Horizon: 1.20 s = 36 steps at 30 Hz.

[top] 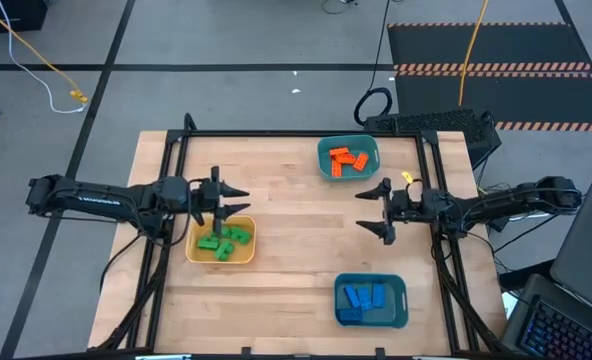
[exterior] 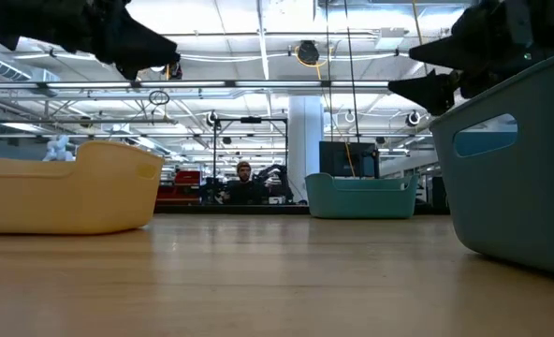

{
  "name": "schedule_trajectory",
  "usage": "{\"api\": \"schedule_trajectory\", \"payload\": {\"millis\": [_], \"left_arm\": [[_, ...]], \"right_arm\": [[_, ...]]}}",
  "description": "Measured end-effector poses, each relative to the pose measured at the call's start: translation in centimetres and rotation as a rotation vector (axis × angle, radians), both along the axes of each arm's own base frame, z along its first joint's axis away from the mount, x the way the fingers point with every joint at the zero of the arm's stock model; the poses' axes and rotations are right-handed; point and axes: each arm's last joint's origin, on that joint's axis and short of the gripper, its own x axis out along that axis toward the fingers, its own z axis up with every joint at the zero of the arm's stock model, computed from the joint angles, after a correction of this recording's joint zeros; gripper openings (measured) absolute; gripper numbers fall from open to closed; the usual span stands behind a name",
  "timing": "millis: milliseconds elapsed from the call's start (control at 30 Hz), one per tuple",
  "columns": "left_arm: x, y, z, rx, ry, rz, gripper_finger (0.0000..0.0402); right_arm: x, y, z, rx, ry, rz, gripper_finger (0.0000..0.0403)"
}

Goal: Sort & place blocks by color
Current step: Return to Home Position

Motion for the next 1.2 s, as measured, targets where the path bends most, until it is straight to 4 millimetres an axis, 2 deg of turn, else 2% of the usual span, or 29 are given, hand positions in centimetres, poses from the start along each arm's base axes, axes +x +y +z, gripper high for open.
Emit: {"api": "schedule_trajectory", "payload": {"millis": [100,233,333,467,700,1200], "left_arm": [[-0.2,0.0,-0.4,0.000,0.007,-0.001,0.0143],[-0.6,0.0,-0.1,-0.002,-0.009,-0.001,0.0143],[-0.9,0.0,0.0,-0.012,-0.019,0.001,0.0143],[-0.9,0.0,-0.7,-0.004,-0.012,0.000,0.0143],[-1.9,0.0,-2.9,-0.023,-0.040,0.004,0.0143],[-5.2,0.0,-2.5,-0.053,-0.072,0.006,0.0143]], "right_arm": [[-0.9,0.0,-0.6,0.001,-0.041,-0.003,0.0375],[-1.8,-0.1,1.2,0.005,-0.240,-0.007,0.0375],[-2.1,-0.1,1.5,0.004,-0.256,-0.007,0.0375],[-2.2,0.0,1.2,-0.021,-0.219,-0.007,0.0375],[-2.8,-0.1,1.8,-0.032,-0.264,-0.010,0.0375],[-3.5,-0.1,0.7,-0.026,-0.131,-0.013,0.0375]]}}
